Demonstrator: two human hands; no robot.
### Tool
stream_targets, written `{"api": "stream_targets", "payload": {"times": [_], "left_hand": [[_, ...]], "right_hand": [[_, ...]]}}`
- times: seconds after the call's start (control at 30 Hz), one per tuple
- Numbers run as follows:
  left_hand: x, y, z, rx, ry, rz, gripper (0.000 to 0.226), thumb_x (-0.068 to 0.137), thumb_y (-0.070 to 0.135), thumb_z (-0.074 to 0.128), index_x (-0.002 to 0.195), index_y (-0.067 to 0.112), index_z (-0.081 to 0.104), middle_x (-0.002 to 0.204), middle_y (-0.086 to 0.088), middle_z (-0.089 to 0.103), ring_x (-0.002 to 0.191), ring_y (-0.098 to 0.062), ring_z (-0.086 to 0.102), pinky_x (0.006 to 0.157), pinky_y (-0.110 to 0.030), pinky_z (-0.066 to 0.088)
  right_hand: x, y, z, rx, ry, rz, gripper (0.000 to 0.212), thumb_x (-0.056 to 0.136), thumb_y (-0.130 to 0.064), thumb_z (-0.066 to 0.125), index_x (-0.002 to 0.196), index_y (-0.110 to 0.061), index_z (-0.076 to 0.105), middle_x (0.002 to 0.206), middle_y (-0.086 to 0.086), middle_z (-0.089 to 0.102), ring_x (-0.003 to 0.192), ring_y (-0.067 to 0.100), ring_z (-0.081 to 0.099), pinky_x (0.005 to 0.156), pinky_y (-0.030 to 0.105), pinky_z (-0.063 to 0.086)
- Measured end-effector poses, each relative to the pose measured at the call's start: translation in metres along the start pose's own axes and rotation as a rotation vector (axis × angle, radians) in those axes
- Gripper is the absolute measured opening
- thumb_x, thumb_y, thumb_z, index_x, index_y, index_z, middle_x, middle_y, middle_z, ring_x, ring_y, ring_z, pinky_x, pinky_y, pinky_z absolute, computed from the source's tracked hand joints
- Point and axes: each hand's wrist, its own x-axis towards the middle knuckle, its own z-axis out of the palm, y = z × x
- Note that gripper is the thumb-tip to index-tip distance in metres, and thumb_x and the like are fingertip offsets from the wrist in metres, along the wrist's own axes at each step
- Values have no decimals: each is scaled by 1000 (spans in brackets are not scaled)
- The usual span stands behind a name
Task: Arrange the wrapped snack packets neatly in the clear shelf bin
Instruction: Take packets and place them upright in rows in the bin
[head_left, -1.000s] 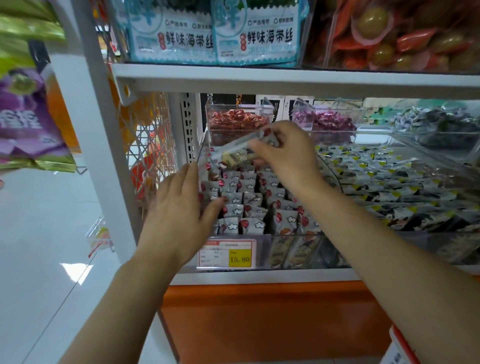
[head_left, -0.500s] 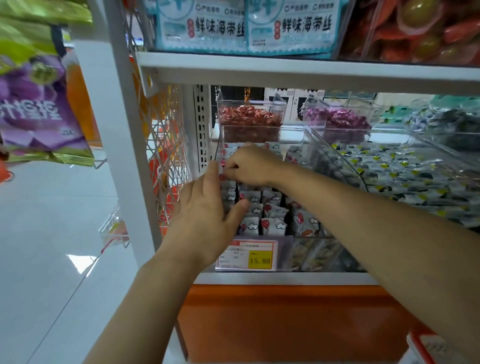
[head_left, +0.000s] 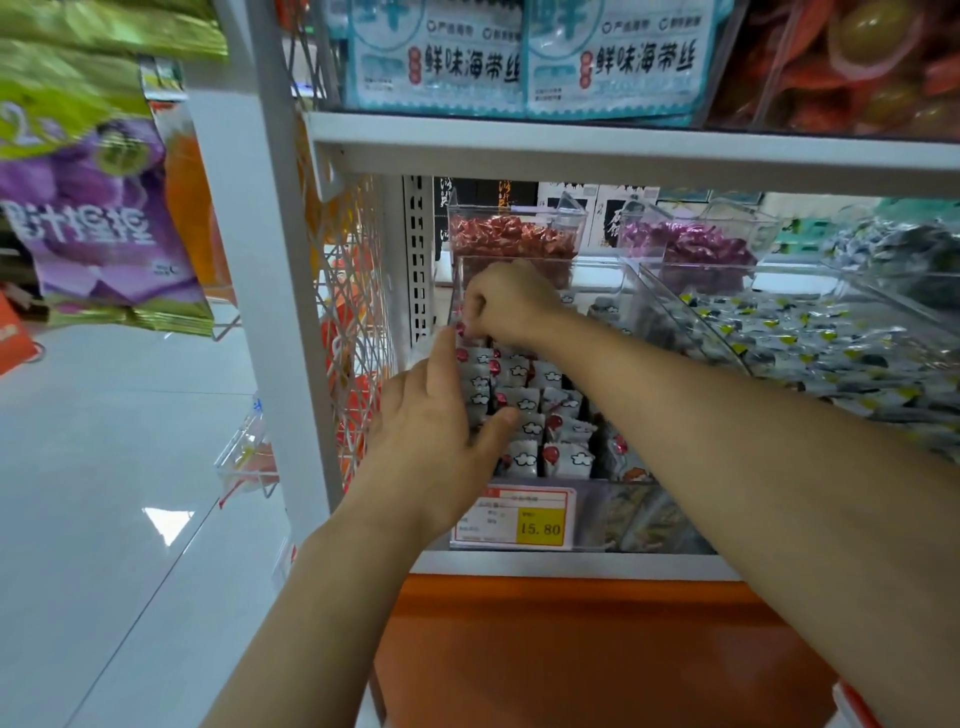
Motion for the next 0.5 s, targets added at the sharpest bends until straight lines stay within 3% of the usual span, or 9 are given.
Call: {"api": "stream_targets", "payload": {"times": [0.1, 0.23, 0.3, 0.4, 0.5], "left_hand": [[0, 2, -1, -5, 11, -4, 83, 88, 53, 44, 149, 26, -4, 151, -6, 26, 135, -17, 16, 109, -39, 18], [-2, 8, -5, 113, 74, -36, 76, 89, 54, 39, 149, 23, 5, 152, -5, 24, 137, -23, 18, 110, -44, 19], [-4, 13, -8, 195, 211, -5, 68, 91, 49, 41, 147, 19, 20, 150, -6, 28, 135, -25, 22, 108, -44, 21], [-6, 23, -13, 144, 408, 140, 48, 93, 33, 51, 136, 13, 44, 134, -8, 46, 122, -25, 35, 99, -29, 25], [-11, 34, -12, -48, 355, 181, 41, 94, 29, 50, 132, 14, 48, 118, 0, 49, 102, -13, 50, 87, -18, 33]], "right_hand": [[-11, -2, -19, 337, 126, 48, 5, 87, -9, 61, 89, -6, 65, 83, -3, 61, 74, 6, 54, 79, 26, 48], [-50, -1, -41, 580, 418, 85, 8, 91, -8, 56, 83, -11, 59, 90, 2, 60, 79, 13, 57, 70, 21, 49], [-75, 3, -49, 691, 510, 124, 14, 91, -5, 55, 80, -14, 53, 90, 3, 60, 66, 9, 60, 56, 18, 50], [-114, 12, -62, 827, 562, 174, 8, 92, -5, 53, 86, -9, 52, 88, 3, 61, 50, 4, 60, 49, 20, 52], [-148, 19, -68, 934, 544, 227, 9, 93, -6, 53, 85, -11, 54, 83, 3, 63, 56, 11, 65, 58, 28, 58]]}}
